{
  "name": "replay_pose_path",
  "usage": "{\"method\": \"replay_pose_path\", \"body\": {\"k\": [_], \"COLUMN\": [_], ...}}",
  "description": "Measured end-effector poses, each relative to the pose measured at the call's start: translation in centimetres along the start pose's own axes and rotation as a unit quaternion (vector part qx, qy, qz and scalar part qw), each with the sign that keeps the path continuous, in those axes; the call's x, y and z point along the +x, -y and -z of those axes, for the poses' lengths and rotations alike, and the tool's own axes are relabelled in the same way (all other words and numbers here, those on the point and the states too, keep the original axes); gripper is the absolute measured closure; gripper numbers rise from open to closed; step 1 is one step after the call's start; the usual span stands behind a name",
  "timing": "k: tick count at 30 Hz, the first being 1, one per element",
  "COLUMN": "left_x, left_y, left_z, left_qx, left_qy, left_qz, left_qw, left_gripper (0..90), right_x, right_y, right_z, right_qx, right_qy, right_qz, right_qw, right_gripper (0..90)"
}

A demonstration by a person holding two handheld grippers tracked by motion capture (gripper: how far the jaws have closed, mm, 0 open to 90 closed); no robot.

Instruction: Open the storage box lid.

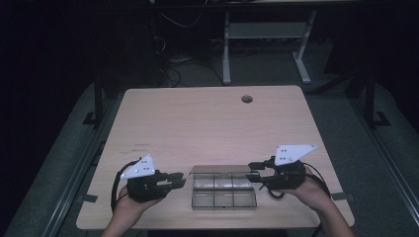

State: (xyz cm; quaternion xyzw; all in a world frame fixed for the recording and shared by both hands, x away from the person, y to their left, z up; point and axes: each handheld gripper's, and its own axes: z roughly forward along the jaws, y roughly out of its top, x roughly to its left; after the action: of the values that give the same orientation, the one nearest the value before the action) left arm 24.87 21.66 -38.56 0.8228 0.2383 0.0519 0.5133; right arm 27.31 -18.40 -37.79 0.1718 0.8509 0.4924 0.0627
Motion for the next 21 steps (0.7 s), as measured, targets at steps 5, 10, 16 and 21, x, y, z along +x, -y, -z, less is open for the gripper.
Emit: {"method": "replay_pose_path", "body": {"k": [5,10,16,21], "left_x": [0.4,0.6,0.8,0.9], "left_y": [-1.1,-2.1,-3.0,-3.3], "left_z": [-0.4,-1.4,-2.1,-2.7], "left_qx": [0.001,0.01,0.013,0.013], "left_qy": [0.012,0.02,0.028,0.034], "left_qz": [-0.028,-0.056,-0.07,-0.076], "left_qw": [0.9995,0.9982,0.997,0.9964], "left_gripper": [54.4,50.4,50.5,51.9], "right_x": [-0.2,-0.4,-0.6,-0.7], "right_y": [-0.1,-0.1,-0.2,-0.3], "right_z": [0.0,0.0,0.1,0.1], "right_qx": [-0.002,-0.003,-0.005,-0.005], "right_qy": [-0.004,-0.007,-0.008,-0.01], "right_qz": [-0.004,-0.002,-0.004,-0.005], "right_qw": [1.0,1.0,0.9999,0.9999], "right_gripper": [60.5,60.6,61.0,61.1]}}
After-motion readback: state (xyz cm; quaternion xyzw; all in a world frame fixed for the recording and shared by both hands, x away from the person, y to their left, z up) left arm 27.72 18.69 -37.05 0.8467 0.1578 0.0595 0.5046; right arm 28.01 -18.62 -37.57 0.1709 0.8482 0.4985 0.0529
